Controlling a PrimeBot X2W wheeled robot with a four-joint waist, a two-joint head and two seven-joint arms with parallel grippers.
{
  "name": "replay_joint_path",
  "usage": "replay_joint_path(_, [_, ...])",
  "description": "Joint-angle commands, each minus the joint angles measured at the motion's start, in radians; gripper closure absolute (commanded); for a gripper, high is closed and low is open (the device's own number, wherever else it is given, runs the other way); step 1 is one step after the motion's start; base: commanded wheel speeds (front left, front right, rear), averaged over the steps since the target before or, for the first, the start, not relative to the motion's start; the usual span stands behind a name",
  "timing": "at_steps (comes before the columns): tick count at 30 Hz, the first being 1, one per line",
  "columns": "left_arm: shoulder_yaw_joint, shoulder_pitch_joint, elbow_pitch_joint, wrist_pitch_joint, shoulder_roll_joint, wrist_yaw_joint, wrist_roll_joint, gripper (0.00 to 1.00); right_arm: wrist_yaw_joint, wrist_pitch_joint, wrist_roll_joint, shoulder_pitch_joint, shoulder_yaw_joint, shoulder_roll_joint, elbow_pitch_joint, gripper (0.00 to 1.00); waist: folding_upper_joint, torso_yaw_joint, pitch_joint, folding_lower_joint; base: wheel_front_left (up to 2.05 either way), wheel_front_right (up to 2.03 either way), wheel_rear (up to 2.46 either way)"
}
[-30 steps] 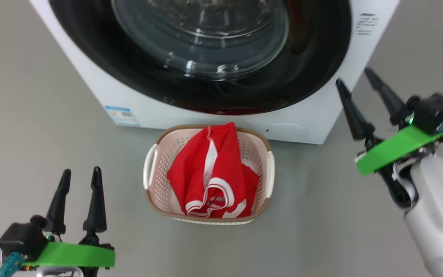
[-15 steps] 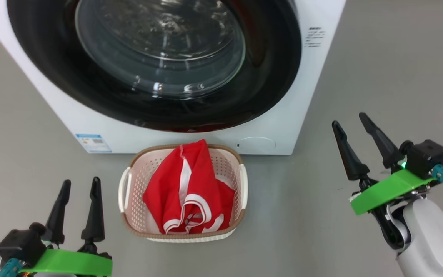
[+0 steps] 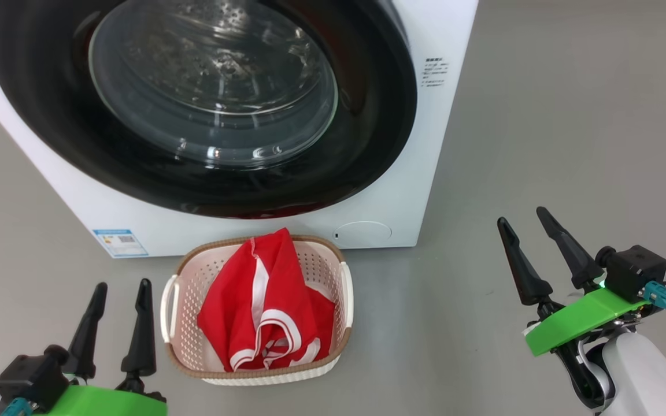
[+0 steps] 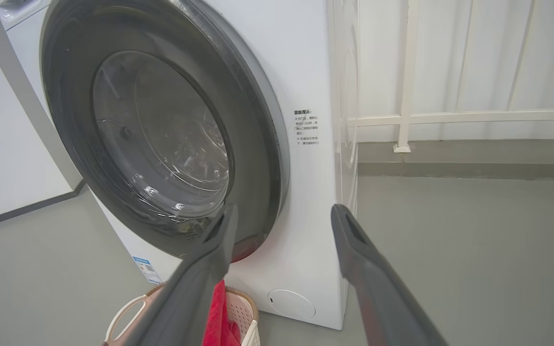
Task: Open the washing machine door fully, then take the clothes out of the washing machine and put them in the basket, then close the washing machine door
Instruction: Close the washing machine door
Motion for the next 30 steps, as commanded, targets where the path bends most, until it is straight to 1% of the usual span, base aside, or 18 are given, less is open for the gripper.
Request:
replay_joint_path(1, [0.032,-0.011,-0.031,0.0,0.027,0.01,0.0,0.0,-0.002,-0.005,-0.005,0.009,0.017,-0.001,-0.027,0.0,0.0,-0.01,-0.009,0.0,0.0,0.0,0.0])
replay_joint_path(11, [0.026,0.003,-0.044,0.005,0.032,0.023,0.001,0.0,-0.002,-0.005,-0.01,0.027,0.006,0.006,-0.027,0.0,0.0,-0.03,-0.025,0.0,0.0,0.0,0.0])
replay_joint_path(30, [0.017,0.01,-0.054,0.007,0.044,0.03,-0.011,0.0,-0.002,-0.005,-0.016,0.035,0.002,0.007,-0.027,0.0,0.0,-0.029,-0.028,0.0,0.0,0.0,0.0])
